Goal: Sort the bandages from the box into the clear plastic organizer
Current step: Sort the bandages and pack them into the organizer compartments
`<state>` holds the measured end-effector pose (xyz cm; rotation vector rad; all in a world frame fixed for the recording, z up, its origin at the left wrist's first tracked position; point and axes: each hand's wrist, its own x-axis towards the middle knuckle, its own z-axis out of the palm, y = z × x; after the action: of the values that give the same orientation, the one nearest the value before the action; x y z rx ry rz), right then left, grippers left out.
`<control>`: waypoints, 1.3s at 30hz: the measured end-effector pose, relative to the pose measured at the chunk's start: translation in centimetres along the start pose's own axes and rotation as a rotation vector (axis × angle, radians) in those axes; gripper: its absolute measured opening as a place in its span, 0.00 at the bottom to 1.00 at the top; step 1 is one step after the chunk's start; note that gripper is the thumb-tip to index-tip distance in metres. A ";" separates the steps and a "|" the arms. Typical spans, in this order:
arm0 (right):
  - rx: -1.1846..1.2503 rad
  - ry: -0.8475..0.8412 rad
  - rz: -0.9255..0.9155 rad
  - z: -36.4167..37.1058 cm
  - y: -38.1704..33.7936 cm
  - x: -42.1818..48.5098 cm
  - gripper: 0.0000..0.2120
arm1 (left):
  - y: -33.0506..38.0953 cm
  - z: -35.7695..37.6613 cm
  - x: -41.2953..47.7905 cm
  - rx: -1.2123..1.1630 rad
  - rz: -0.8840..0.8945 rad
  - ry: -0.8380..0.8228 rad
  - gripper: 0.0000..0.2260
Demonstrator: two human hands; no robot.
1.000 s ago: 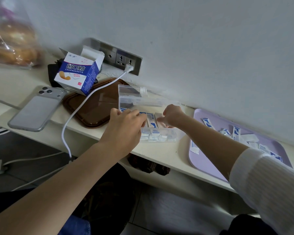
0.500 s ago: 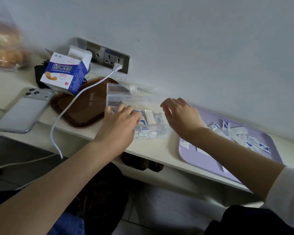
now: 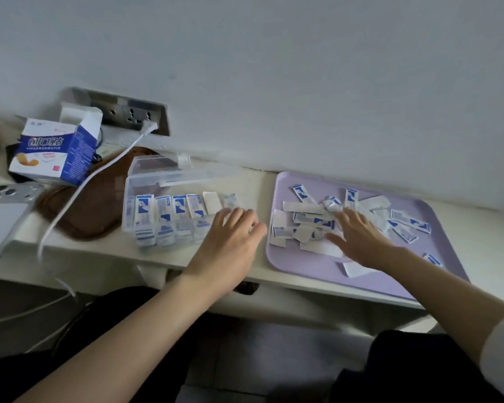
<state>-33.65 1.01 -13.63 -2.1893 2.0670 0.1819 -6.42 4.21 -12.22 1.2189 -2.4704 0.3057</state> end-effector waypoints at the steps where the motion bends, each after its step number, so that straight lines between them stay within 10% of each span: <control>1: 0.020 -0.026 0.013 0.1 0.5 -0.1 0.30 | 1.0 0.5 0.7 -0.034 0.010 -0.039 0.13; 14: 0.253 -0.059 -0.019 -1.1 1.1 1.6 0.39 | 5.1 6.6 6.7 -0.056 -0.154 -0.529 0.20; 39: 0.419 0.184 0.265 -1.9 0.6 2.9 0.11 | 6.7 5.9 6.2 -0.114 -0.096 -0.520 0.18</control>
<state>-34.13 -2.18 -12.26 -1.7386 2.2333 -0.4077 -16.56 1.75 -15.26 1.5123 -2.7880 -0.2061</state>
